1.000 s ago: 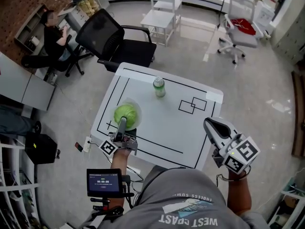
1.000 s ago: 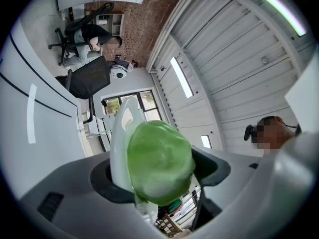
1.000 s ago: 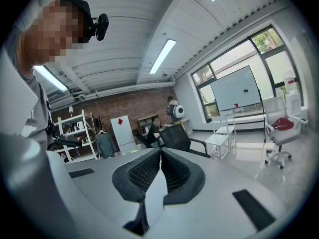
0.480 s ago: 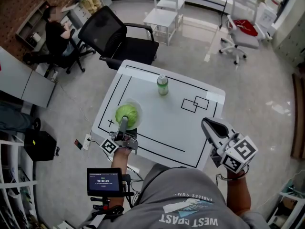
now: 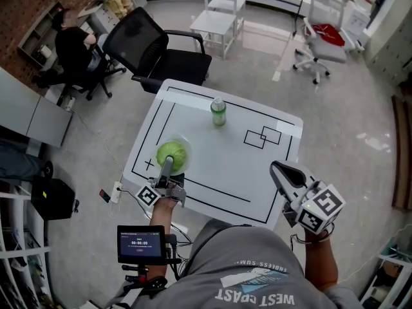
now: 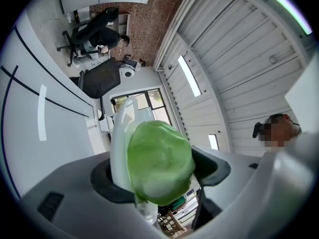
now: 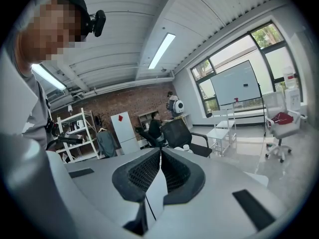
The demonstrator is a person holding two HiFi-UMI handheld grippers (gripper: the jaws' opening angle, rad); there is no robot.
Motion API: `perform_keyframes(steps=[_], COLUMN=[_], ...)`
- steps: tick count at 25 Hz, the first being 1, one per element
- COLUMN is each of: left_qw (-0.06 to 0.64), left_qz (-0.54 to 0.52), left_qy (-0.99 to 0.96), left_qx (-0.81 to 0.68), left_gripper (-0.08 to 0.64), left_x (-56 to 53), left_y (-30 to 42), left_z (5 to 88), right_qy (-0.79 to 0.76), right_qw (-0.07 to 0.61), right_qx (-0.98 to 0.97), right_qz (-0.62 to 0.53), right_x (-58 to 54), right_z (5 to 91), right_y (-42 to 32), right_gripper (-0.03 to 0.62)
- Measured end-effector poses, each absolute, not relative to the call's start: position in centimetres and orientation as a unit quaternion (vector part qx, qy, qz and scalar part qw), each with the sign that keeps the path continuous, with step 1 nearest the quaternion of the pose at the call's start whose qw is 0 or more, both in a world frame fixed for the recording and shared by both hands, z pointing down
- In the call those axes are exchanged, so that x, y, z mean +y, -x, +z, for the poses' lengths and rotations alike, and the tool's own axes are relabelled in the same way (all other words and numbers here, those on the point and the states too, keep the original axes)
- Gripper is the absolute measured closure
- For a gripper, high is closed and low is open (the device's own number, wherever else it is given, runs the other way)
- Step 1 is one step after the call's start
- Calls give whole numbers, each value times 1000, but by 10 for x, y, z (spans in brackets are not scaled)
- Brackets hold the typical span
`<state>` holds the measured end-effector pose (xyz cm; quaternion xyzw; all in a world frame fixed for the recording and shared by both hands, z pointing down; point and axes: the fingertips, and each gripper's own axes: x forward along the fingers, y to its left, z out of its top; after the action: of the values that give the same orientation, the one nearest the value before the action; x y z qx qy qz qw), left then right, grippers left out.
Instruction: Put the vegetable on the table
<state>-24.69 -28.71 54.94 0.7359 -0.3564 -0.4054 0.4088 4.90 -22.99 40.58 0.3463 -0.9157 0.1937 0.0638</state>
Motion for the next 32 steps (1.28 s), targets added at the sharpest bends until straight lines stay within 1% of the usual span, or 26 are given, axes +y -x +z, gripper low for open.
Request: perform_keyframes(steps=[32], left_qw=[455], left_qz=[-358], left_qy=[-718], left_qx=[-385], left_gripper=[216], left_x=[-307], left_y=[251], left_z=[617], right_qy=[-349], right_qw=[88], right_qx=[-904], right_qz=[229], right_x=[-246], right_z=[440], right_y=[-43], right_gripper=[583])
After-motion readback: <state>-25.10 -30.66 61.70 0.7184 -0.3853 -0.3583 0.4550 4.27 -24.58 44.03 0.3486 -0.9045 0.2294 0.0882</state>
